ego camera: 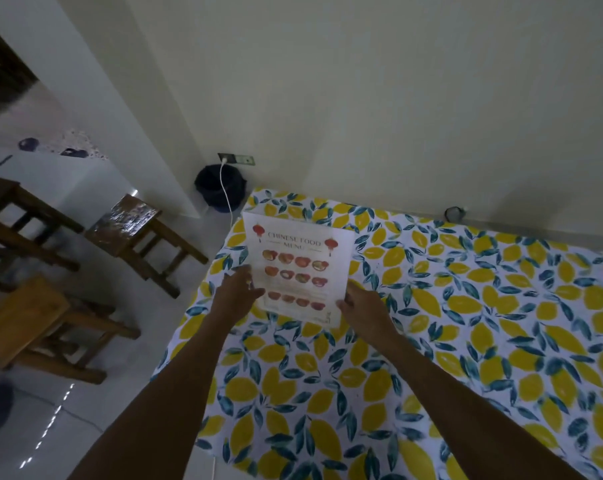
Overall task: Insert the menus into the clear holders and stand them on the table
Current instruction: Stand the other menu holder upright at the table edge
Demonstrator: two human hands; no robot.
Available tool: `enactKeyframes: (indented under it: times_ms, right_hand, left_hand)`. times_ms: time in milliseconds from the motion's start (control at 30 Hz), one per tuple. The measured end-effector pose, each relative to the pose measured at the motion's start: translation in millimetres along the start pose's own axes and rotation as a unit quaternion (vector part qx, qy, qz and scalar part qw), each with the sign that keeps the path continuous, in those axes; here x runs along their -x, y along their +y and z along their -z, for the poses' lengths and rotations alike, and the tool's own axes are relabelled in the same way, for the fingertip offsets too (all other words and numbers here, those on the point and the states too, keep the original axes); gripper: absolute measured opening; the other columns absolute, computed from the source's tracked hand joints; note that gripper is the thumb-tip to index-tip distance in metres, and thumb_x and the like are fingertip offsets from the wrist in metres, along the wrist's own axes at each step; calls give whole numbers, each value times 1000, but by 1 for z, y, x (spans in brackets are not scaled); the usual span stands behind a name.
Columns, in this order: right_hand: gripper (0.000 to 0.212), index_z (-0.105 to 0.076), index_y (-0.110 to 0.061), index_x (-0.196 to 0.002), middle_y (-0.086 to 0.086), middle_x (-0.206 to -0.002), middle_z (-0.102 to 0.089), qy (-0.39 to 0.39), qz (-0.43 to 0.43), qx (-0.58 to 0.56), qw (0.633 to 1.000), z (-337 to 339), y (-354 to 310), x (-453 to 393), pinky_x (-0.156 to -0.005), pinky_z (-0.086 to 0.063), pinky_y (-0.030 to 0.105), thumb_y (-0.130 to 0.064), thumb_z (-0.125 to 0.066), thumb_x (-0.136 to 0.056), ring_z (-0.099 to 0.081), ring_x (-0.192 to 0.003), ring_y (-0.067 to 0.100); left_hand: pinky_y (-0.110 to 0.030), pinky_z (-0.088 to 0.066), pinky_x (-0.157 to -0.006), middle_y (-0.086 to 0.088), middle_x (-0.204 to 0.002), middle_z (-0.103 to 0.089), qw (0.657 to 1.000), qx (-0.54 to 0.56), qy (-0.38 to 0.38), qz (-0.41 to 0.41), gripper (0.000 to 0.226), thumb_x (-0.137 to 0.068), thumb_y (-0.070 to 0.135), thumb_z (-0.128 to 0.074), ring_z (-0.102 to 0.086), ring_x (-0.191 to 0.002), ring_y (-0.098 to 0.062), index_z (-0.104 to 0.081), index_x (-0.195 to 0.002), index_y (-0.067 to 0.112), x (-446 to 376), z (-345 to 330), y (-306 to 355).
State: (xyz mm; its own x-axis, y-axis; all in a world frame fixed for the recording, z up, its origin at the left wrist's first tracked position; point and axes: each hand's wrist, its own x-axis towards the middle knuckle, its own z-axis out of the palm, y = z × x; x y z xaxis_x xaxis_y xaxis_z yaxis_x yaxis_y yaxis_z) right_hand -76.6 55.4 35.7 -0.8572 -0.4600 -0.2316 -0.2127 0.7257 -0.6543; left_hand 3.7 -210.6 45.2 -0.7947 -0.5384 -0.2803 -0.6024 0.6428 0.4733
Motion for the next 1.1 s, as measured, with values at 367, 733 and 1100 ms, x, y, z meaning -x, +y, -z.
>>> enactKeyframes:
  times_ms: [367, 733, 1100]
  right_hand:
    - [17, -58, -3, -103, -6, -65, -48, 122, 27, 14, 992, 25, -66, -135, -60, -38, 29, -18, -56, -96, -53, -65, 22]
    - [12, -55, -2, -86, 16, -78, -65, 138, -13, 37, 990, 8, -80, -243, -68, -49, 37, -13, -54, -93, -60, -73, 30]
    - [24, -54, 3, -98, 23, -94, -68, 154, -80, 40, 984, -18, -77, -250, -67, -48, 39, -20, -46, -99, -64, -87, 40]
  left_hand:
    - [-34, -55, -80, -1, -105, -75, 983, 124, 10, -136, 32, -86, 29, -72, -68, -90, -14, -68, -116, 21, -158, 81, 19]
    - [-36, -58, -81, 3, -95, -75, 978, 90, 14, -189, 30, -79, 28, -78, -69, -80, -12, -69, -107, 20, -272, 76, 4]
    - [-45, -57, -80, -5, -93, -73, 981, 95, -26, -169, 29, -82, 28, -76, -69, -82, -23, -67, -104, 12, -286, 69, 0]
